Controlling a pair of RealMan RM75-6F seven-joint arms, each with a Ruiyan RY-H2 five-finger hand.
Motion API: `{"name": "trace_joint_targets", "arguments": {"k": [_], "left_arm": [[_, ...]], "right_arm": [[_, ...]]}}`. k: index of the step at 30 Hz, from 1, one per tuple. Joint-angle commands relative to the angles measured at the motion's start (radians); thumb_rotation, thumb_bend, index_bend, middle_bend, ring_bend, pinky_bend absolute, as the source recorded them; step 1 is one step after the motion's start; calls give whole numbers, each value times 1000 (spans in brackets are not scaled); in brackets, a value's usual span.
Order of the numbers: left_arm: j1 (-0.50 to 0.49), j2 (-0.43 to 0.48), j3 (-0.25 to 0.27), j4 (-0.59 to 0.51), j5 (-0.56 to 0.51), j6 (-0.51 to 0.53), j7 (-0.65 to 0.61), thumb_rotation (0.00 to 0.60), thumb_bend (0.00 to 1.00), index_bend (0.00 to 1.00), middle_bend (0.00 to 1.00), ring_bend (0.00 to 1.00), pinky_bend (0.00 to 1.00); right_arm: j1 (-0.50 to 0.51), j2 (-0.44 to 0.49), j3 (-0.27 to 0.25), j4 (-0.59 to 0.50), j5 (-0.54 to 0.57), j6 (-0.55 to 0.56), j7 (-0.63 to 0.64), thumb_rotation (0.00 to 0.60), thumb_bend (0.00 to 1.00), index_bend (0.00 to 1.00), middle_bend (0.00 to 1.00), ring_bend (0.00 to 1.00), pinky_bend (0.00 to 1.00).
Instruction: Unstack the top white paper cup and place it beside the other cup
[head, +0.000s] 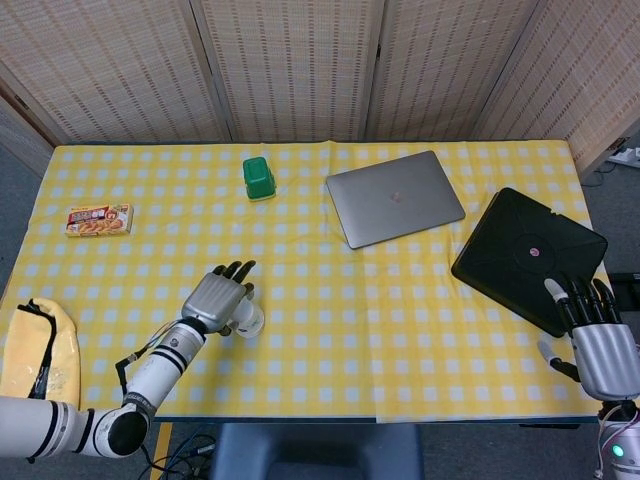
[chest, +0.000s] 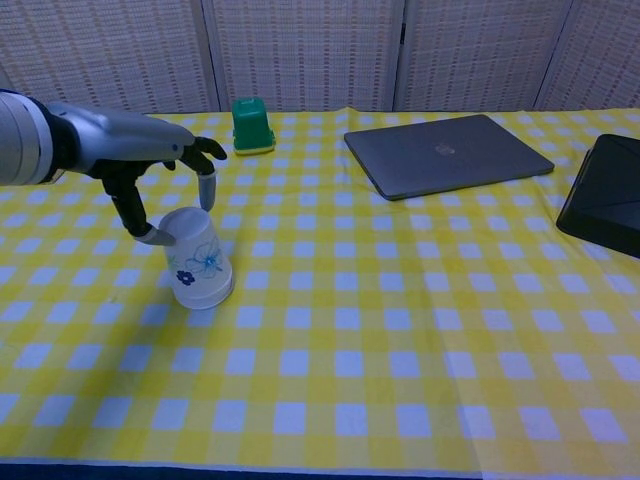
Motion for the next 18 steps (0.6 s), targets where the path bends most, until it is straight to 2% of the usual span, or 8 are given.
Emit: {"name": "trace_joint_targets", "arguments": {"k": [1,18], "left_arm": [[0,6,0,-8,-1,7,3,600,322,398,0,0,183],[-20,89,-31,-210,-53,164,87,600,322,398,0,0,183]], "right_arm": [[0,0,0,0,1,-1,-1,600,223,61,0,0,0],[-1,3,-3,-2,-8,2,3,600,222,61,0,0,0]]}}
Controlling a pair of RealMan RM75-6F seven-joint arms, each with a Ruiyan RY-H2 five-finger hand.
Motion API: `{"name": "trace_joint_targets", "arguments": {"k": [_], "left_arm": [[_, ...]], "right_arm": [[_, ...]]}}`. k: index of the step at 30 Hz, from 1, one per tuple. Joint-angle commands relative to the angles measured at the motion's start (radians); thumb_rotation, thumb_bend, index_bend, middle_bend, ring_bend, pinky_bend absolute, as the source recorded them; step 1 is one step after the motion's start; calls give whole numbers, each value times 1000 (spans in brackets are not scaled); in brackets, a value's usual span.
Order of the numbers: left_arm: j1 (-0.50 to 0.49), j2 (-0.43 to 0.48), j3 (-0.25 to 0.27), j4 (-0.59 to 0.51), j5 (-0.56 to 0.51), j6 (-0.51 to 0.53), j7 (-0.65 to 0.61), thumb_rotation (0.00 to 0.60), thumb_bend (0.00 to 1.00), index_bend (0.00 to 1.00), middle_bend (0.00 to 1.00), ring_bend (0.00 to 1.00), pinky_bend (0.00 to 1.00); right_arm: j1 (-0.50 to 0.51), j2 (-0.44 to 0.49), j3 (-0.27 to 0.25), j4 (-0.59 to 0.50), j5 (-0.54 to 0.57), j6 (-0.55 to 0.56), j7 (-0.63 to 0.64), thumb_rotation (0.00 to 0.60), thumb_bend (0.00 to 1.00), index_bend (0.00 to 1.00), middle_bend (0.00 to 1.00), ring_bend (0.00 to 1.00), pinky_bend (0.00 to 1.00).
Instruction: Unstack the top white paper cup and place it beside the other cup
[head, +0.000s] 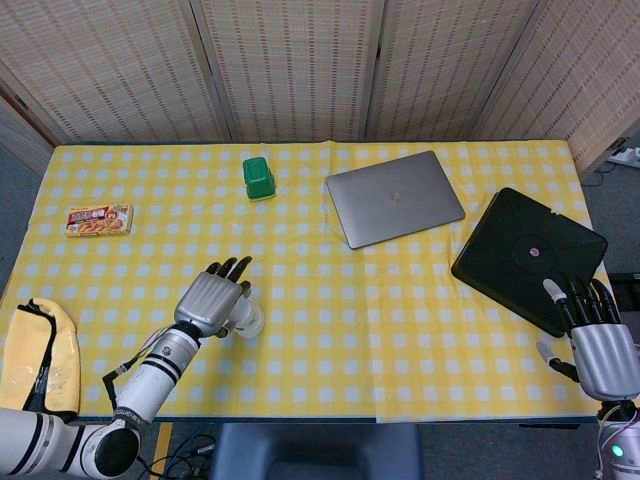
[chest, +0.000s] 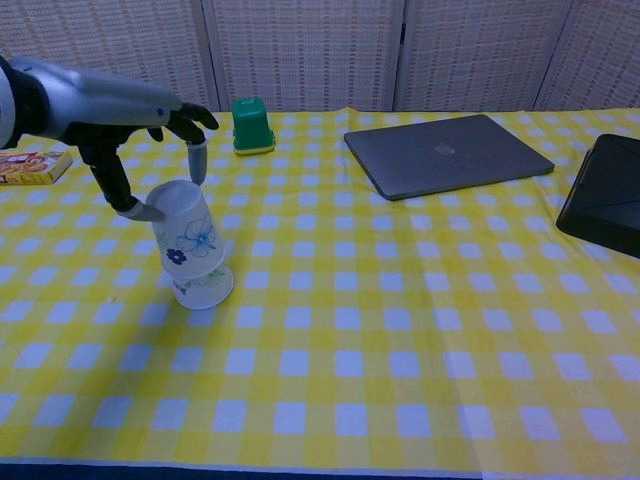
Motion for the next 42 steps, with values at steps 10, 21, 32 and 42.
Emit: {"name": "trace_joint_targets", "arguments": {"k": [10,21,32,42], "left_arm": [[0,90,-35,-190,-34,134,48,600,322,402,0,0,183],[53,193,-15,-190,28,102,-3,600,322,410,0,0,183],[142,231,34,-104,114,-8,-127,600,322,410,0,0,183],[232,193,66,49,247,-108,-278,600,322,413,0,0,183]], "right_arm": [[-4,0,-6,-2,-13,8,-3,600,222,61,0,0,0],[-8,-15,-8,-3,-15,10,-36,600,222,61,0,0,0],[-5,-29,-1,-4,0,3,-65,600,222,61,0,0,0],[-2,-40,-8,0,-6,-7,-87,600,222,61,0,0,0]]}}
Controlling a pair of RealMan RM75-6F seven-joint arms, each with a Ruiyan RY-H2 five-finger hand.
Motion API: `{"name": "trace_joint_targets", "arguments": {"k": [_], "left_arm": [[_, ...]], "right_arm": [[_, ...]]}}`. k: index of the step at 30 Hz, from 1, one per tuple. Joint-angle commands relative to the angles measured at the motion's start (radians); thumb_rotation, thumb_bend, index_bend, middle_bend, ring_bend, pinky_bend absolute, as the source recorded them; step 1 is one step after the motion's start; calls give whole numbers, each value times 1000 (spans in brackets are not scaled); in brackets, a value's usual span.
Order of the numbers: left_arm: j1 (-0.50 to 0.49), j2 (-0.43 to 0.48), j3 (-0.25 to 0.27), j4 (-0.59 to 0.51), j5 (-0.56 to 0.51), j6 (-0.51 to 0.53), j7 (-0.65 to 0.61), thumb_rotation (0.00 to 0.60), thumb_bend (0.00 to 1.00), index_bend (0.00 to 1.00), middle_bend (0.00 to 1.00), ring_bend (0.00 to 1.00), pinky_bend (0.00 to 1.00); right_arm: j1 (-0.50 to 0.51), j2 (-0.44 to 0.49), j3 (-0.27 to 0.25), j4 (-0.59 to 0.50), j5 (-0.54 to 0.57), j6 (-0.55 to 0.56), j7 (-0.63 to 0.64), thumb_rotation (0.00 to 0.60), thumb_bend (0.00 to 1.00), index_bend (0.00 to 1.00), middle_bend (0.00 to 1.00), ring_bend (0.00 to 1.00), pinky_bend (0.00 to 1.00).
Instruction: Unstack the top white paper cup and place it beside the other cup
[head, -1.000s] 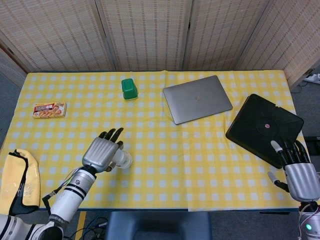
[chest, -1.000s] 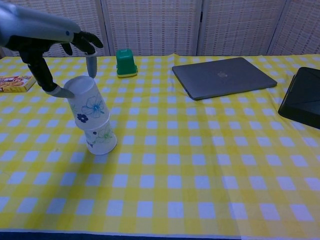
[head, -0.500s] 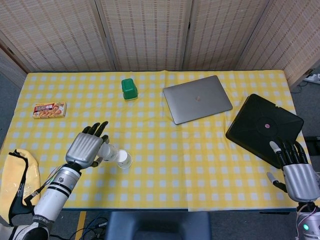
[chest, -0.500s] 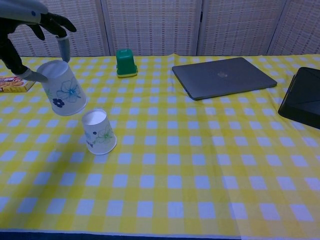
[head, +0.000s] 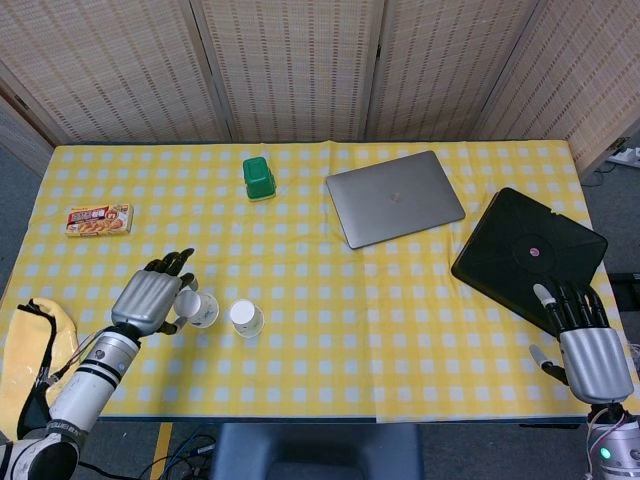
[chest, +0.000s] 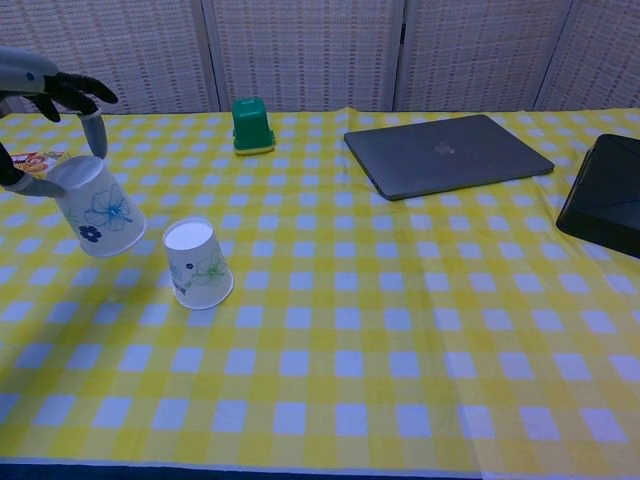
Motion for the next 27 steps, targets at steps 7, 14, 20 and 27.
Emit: {"name": "trace_joint_targets", "arguments": {"k": [7,14,20,27], "left_arm": [[67,-55,20,149,96,-91,-120,600,322,413,0,0,184],[97,-65,6,213,153,-139,-207,600,322,413,0,0,183],[108,-88,2,250,164,-160,-224,600,322,412,0,0,183],[126,-113,-4,280,193,-171,-250,600,322,410,0,0,184]], "right_arm": [[9,-14,3,3,15,-23,-28,600,223,61,0,0,0],[16,-21,10,2,34,-38,-45,600,223,61,0,0,0],[18,-21,8,1,35,-41,-49,600,222,61,0,0,0],[13,-21,4,2,24,-28,-47,600,222,61,0,0,0]]}}
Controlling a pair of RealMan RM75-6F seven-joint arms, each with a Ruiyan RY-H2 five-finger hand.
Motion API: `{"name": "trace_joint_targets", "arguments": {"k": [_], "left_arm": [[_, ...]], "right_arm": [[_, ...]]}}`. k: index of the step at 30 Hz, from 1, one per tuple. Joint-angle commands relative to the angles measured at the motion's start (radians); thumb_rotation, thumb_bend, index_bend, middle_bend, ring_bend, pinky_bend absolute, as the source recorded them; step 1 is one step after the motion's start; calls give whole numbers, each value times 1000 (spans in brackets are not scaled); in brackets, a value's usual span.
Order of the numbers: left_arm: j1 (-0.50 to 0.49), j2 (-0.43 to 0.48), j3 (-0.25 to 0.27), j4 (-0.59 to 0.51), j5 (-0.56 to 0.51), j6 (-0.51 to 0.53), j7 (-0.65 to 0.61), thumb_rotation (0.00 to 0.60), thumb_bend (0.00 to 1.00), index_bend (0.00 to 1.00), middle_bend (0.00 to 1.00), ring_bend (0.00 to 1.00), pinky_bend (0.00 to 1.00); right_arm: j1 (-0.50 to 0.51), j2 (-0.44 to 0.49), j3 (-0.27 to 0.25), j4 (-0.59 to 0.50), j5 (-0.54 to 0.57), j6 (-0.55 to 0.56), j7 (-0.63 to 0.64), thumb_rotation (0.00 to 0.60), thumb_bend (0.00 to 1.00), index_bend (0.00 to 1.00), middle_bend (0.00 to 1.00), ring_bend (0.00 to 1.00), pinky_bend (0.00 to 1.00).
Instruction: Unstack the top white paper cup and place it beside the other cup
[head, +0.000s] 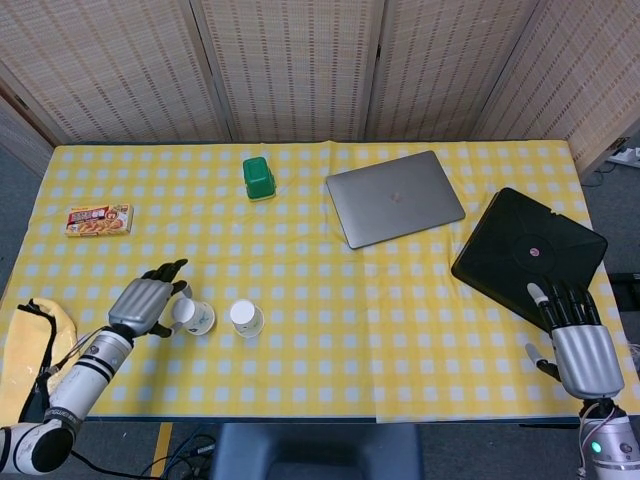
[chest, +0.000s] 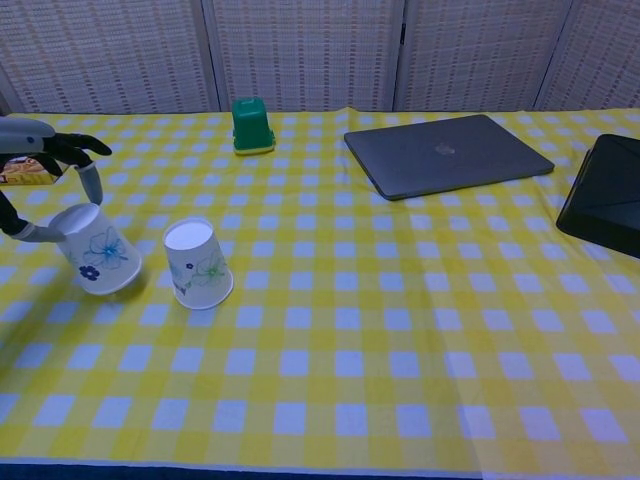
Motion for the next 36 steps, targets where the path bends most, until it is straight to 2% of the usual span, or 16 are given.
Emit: {"name": "trace_joint_targets", "arguments": {"k": [1,20,23,29,31,36], "left_arm": [[6,-8,0,9,8,-6,-6,600,322,409,0,0,184],[53,-62,-13,86,89,-32,-90,600,321,399,0,0,183],[64,-64,-16,88,116,-24,-106,600,322,335,0,0,183],[77,-39,-23,46,148,-10,-110,600,322,110,0,0,183],[81,-24,-25,18,154,3,-97,600,322,73,0,0,183],[110,62,-19,-131,185,94,-12,600,322,63,0,0,183]], "right_arm": [[-1,0,-1,0,-3,3,0,600,222,61,0,0,0],[-19,-2,-16,1,-39,41,0,600,223,61,0,0,0],[-22,-3,-17,1,-46,48,0,600,222,61,0,0,0],[-29,0,-18,2,-57,65,8,600,222,61,0,0,0],[-32,2,-18,3,-61,71,13,600,222,61,0,0,0],[-36,9,-22,3,-74,82,28,600,223,61,0,0,0]]}}
